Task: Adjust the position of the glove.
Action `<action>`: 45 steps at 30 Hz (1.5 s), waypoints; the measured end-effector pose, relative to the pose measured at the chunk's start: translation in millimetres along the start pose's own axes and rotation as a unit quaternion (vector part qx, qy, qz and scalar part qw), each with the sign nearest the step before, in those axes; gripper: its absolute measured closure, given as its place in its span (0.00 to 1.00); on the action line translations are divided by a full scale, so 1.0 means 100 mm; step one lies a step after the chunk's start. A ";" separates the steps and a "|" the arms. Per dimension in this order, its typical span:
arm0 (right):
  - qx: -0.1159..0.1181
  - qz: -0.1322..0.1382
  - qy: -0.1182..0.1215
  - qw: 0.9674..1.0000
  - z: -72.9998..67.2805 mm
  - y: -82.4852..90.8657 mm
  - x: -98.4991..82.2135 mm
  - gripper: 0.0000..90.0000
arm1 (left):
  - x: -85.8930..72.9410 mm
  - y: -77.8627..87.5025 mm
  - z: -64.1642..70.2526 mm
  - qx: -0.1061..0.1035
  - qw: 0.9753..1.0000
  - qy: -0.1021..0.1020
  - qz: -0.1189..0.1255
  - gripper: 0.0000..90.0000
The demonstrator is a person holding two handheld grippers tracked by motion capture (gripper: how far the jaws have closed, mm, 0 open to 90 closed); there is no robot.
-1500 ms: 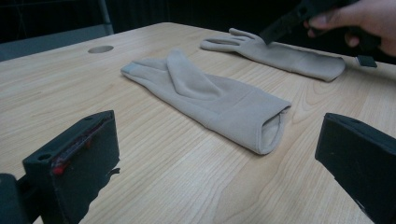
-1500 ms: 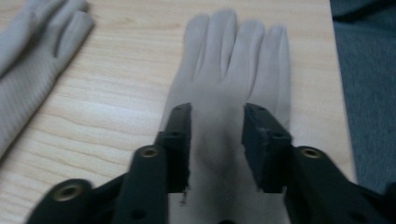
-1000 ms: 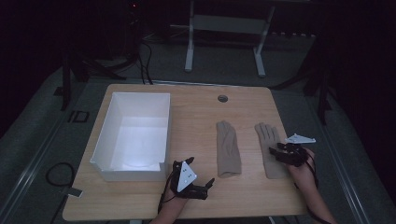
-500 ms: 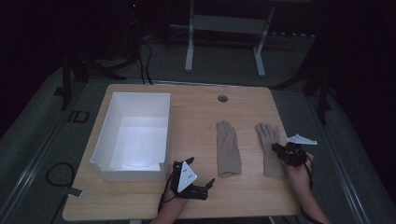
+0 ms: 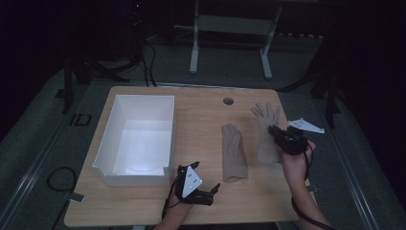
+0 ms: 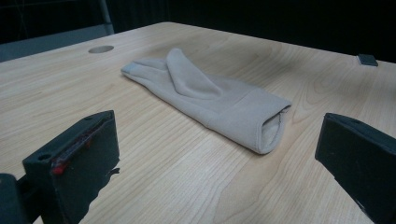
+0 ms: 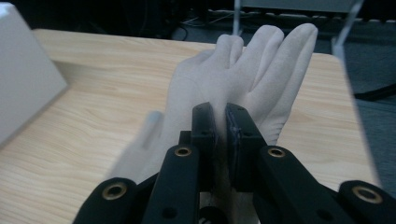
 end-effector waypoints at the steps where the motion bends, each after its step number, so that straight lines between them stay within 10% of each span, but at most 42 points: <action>1: 0.006 -0.001 -0.003 1.000 -0.08 -0.02 0.02 0.92 | 0.00 0.00 0.00 0.000 1.000 0.000 0.000 0.00; 13: 0.012 -0.039 0.000 0.999 -0.85 -0.41 -0.29 0.92 | 0.00 0.00 0.01 -0.003 1.000 -0.002 0.000 0.00; 32: 0.025 -0.110 0.024 0.993 -0.96 -0.70 -0.92 0.87 | 0.00 -0.01 0.02 -0.005 1.000 -0.006 -0.003 0.00; 42: 0.085 -0.076 0.025 0.993 -0.73 -0.44 -0.66 0.30 | 0.01 -0.03 0.04 -0.026 1.000 -0.003 0.002 0.00; 45: 0.113 -0.088 0.028 0.989 -0.59 -0.39 -0.60 0.17 | 0.03 -0.08 0.07 -0.038 0.999 -0.034 -0.001 0.00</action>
Point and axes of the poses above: each handheld gripper's, and its own axes: y roughly backward along the jaws, x roughly out of its top, z roughly to its right, the point moved 9 cm from there along -y, roughly forward along the jaws, and after that the axes turned 6 degrees about -x, right-handed, at the moved point
